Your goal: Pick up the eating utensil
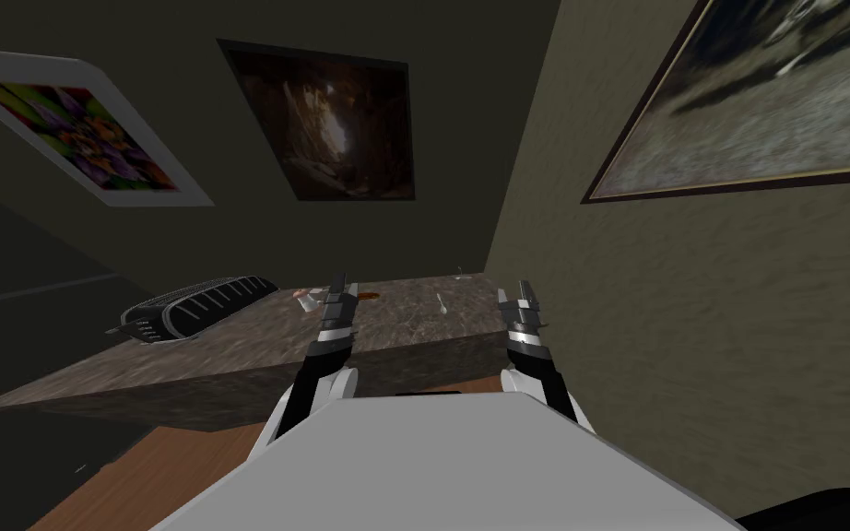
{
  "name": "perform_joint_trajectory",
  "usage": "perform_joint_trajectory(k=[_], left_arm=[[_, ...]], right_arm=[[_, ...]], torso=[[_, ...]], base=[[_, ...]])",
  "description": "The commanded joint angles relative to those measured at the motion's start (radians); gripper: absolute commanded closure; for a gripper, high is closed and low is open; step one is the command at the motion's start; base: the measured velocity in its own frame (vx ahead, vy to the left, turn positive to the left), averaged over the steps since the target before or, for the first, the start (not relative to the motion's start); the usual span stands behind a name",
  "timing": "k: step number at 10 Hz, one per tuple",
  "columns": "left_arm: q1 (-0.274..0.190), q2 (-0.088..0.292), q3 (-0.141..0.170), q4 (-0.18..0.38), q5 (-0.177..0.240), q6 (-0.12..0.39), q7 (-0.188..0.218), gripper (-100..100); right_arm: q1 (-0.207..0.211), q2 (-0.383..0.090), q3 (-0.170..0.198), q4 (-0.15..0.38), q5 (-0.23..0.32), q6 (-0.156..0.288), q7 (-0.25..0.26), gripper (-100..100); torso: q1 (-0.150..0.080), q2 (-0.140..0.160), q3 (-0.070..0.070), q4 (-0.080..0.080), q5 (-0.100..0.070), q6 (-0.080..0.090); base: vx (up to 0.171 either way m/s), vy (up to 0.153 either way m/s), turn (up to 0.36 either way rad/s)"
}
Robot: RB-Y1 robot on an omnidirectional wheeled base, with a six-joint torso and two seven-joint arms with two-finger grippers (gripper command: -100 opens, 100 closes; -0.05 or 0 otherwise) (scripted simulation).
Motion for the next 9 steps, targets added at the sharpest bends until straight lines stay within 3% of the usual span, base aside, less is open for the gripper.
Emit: perform_joint_trajectory(k=[1,4,8,9], left_arm=[[0.0,0.0,0.0,0.0,0.0,0.0,0.0,0],[0.0,0.0,0.0,0.0,0.0,0.0,0.0,0],[0.0,0.0,0.0,0.0,0.0,0.0,0.0,0],[0.0,0.0,0.0,0.0,0.0,0.0,0.0,0]], right_arm=[[0.002,-0.039,-0.004,0.008,-0.002,0.001,-0.003,-100],[0.008,-0.132,-0.017,0.038,-0.009,0.006,-0.012,-100],[0.023,-0.256,-0.041,0.11,-0.021,0.021,-0.029,-100],[0.023,-0.266,-0.041,0.11,-0.021,0.021,-0.029,-100]], torso=[[0.0,0.0,0.0,0.0,0.0,0.0],[0.001,0.007,0.004,0.002,0.0,0.0],[0.004,0.011,0.006,0.002,0.001,0.0],[0.003,0.011,0.006,0.002,0.001,0.0]], base=[[-0.039,0.009,0.044],[-0.115,0.027,0.081],[-0.156,0.076,0.133],[-0.102,0.03,0.043]])
